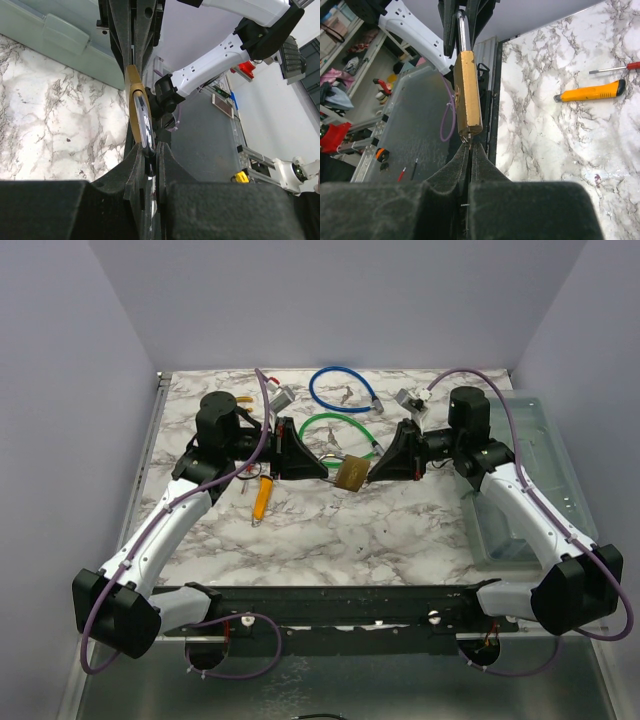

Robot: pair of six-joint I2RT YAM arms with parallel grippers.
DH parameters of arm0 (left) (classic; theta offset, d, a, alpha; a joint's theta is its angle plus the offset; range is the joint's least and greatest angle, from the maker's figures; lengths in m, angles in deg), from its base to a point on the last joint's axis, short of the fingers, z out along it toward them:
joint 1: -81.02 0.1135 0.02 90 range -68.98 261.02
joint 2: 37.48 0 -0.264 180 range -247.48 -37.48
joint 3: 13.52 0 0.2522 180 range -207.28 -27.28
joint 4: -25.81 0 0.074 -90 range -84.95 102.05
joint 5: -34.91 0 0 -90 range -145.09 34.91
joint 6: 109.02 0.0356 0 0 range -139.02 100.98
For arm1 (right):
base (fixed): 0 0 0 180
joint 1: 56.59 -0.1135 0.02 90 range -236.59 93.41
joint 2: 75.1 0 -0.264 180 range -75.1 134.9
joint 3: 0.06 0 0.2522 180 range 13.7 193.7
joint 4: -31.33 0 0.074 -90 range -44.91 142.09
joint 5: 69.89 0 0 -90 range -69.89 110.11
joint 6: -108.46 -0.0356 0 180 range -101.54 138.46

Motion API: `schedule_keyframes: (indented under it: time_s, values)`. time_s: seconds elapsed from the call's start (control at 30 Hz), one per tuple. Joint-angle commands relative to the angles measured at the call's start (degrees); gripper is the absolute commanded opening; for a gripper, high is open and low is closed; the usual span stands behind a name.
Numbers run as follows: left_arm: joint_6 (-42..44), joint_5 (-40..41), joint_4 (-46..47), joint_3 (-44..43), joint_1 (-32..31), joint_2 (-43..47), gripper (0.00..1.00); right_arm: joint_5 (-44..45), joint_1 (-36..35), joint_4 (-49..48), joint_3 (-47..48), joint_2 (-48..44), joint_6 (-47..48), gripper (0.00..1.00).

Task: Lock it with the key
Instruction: Lock the lock, then place the lock at the center of the board.

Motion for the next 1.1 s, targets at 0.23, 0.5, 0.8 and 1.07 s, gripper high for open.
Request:
schedule_keyframes:
  time_s: [0.23, 0.5, 0.8, 1.07]
  values:
    - [0.45, -1.39, 4.88, -4.49, 2.59, 0.74, 0.0, 1.43, 0.23, 5.85, -1.59, -2.23, 1.81, 0.0]
    - [-0.56, -2.68, 4.75, -4.68, 5.58, 1.26, 0.0, 0.59, 5.9, 18.05, -0.16, -3.07, 9.36, 0.0]
    - [11.37, -1.16, -12.74, -9.68, 8.64, -4.55, 0.0, 1.47, 6.91, 16.8, -0.94, -3.11, 8.3, 0.0]
    - [17.08, 2.03, -20.73, -12.89, 8.33, -12.35, 0.0, 3.87, 6.96, 14.84, -1.57, -5.87, 8.33, 0.0]
